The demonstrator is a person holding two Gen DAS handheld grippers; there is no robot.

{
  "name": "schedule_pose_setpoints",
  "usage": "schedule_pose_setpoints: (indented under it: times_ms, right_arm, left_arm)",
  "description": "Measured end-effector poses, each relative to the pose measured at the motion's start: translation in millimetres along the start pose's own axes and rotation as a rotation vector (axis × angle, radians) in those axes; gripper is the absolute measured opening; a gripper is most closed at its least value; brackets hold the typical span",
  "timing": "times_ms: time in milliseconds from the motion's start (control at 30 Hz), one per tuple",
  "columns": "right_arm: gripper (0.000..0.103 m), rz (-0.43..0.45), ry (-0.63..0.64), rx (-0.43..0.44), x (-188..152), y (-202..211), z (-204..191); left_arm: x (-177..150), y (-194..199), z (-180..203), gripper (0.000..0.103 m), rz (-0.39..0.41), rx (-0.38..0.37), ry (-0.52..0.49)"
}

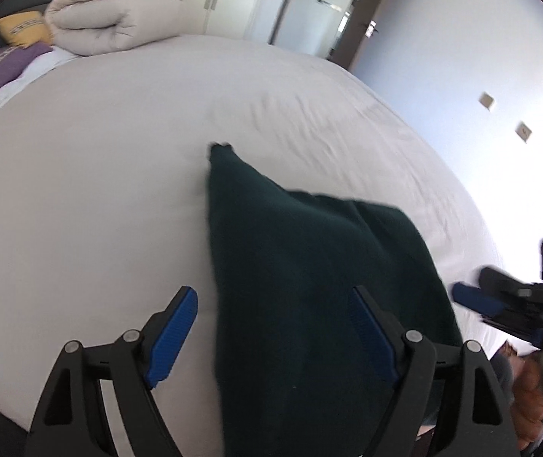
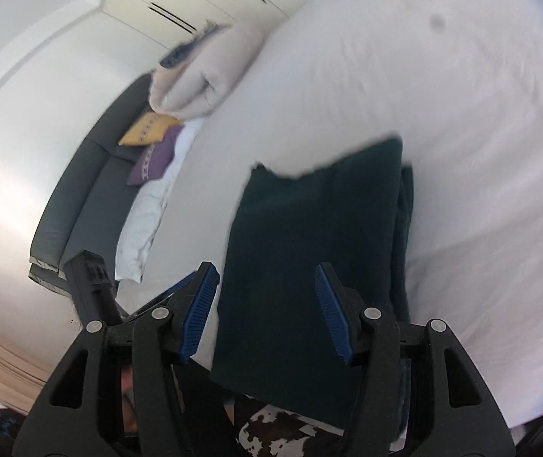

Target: Fold small clothes

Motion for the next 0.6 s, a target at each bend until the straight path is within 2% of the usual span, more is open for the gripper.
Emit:
schedule_pose_setpoints:
  times_ms: [33, 100, 133, 167, 233, 267, 367, 533, 600]
  right_arm:
    - [0.054, -0.015, -0.024, -0.012, -1.3, -8.1, 9.7]
    - [0.045, -0.033, -0.124, -0.017, -5.1, -21.9, 44.0]
    - [0.041, -0.026, -0.173, 0.031, -6.0, -24.7, 60.7]
    - [0.032, -0.019, -0.205, 0.072, -6.6, -26.2, 70.5]
    - [0.030, -0.011, -0.316, 0.212, -7.5, -27.1, 90.7]
    - [0.030, -0.007, -0.338, 0.233, -8.2, -26.8, 95.2]
    - [0.033, 0.020, -0.282, 0.223, -12.3, -14.0, 87.3]
    - [0.034, -0.039, -0.149, 0.310, -24.6, 4.6, 47.2]
    - [0.051, -0.103, -0.095, 0.289, -39.0, -5.0, 39.8]
  left_arm:
    - [-3.9, -5.3, 5.2, 0.083, -0.007, -0.019, -0.012]
    - [-14.9, -18.3, 7.0, 0.083, -0.046, -0.039, -0.015]
    - [-20.3, -25.7, 6.3, 0.083, -0.068, -0.032, -0.013]
    - [-20.6, -29.6, 5.2, 0.083, -0.073, -0.026, -0.011]
    - [-27.8, -34.8, -0.7, 0.084, -0.081, -0.024, 0.003]
    - [-29.0, -35.3, -2.9, 0.084, -0.079, -0.031, 0.015]
    - [-29.2, -26.0, -6.4, 0.083, -0.067, -0.023, 0.034]
    - [-21.8, -4.0, 3.5, 0.083, 0.028, 0.007, -0.016]
    - [-21.6, -1.6, 7.7, 0.083, 0.052, 0.010, -0.035]
Point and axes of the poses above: each gripper's, at about its wrist camera, not at the fingertips, and y roughly against the way its jaws point, z to its right, x to its top, the point moved 7 cm from there along -y, roughly the way its jaws point, and after that the axes turned 7 degrees about -y, right-handed, at the moved point
